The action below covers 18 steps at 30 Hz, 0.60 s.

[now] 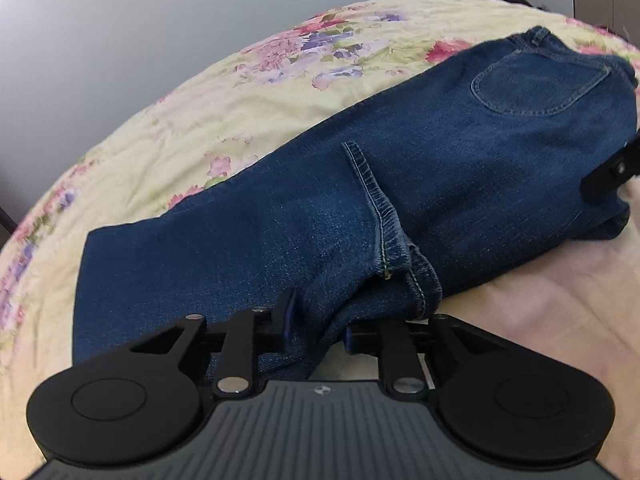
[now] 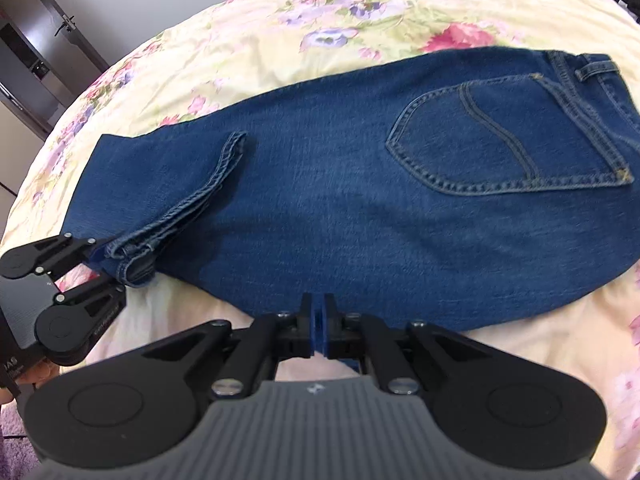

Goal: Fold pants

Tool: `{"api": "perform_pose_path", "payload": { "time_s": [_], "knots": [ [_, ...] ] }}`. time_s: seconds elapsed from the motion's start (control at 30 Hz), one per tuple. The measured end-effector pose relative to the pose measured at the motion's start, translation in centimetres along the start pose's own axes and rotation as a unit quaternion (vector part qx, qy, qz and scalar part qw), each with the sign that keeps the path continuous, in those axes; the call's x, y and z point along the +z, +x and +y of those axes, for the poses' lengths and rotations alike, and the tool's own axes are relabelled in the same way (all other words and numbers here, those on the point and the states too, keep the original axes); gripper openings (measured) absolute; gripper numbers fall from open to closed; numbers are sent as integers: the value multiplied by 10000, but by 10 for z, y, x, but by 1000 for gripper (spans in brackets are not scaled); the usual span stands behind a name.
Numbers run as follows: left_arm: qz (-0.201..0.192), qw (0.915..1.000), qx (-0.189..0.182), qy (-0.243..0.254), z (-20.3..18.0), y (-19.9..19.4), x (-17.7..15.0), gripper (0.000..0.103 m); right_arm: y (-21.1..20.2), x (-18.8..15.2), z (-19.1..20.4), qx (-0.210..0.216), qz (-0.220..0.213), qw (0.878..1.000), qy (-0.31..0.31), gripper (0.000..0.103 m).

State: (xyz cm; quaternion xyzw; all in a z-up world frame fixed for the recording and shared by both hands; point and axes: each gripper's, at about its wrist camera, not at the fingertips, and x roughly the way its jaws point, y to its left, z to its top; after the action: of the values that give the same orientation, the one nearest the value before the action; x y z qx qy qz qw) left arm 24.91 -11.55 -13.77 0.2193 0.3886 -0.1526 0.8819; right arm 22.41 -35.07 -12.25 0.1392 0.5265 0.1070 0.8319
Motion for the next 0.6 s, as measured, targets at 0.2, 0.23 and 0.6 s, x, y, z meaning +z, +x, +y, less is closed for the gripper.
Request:
{"api": "perform_pose_path", "payload": {
  "time_s": [0.2, 0.23, 0.6],
  "knots": [
    [23, 9935, -1052, -433, 21, -9, 3, 50, 14, -3, 15, 313, -31, 9995, -57, 0],
    [55, 9919, -1179, -473, 24, -10, 3, 50, 14, -3, 18, 407, -32, 9992, -28, 1],
    [94, 9813, -1921, -113, 42, -36, 4, 64, 21, 10, 48, 1170, -51, 9912, 612, 27]
  ]
}}
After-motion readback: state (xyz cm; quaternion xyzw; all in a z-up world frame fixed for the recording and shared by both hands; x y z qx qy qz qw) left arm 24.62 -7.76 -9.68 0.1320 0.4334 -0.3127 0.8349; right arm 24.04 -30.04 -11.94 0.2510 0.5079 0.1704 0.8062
